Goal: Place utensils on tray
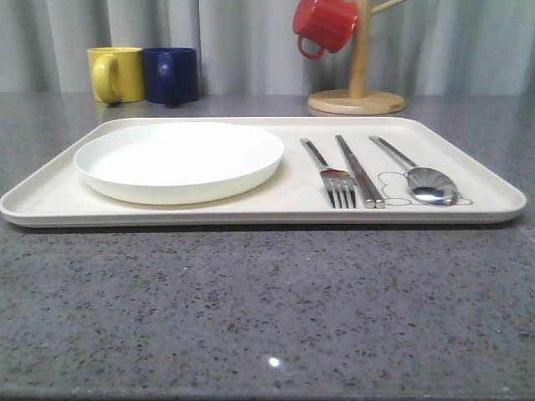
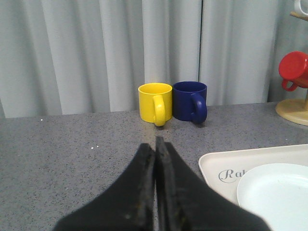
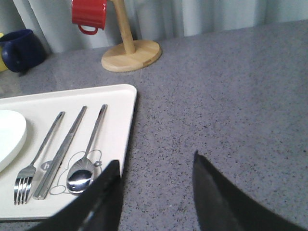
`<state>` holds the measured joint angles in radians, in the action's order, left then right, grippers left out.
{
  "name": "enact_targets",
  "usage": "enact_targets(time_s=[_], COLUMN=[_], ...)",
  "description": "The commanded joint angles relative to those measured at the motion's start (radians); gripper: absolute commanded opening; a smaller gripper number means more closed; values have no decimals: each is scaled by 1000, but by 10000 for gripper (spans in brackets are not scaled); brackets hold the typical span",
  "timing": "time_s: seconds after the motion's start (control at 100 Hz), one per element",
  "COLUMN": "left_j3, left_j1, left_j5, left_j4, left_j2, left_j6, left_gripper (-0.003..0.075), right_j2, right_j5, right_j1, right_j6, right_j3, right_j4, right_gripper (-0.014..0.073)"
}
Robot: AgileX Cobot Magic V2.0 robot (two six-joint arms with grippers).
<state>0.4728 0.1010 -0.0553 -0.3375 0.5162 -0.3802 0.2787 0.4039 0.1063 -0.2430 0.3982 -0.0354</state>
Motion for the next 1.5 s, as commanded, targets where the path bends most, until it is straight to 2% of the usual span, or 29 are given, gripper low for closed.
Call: enact_targets(time_s=[0.0, 0.21, 1.12, 1.489], left_j3=[28, 28, 28, 28], left_j1=[-2, -2, -2, -2], left_j5=[76, 76, 76, 76], left_j4=[-6, -6, -6, -6], left_j2=[2, 2, 2, 2], left_j6=[6, 6, 6, 6], left_gripper=[-18, -18, -18, -18], right_j2=[-18, -19, -41, -219], right_j5=[-105, -106, -108, -308], right_j1=[-6, -6, -6, -82], right_j6=[10, 10, 10, 10], right_j3=[22, 22, 13, -217], right_j4=[-13, -12, -34, -31], right_gripper=[234, -74, -68, -68])
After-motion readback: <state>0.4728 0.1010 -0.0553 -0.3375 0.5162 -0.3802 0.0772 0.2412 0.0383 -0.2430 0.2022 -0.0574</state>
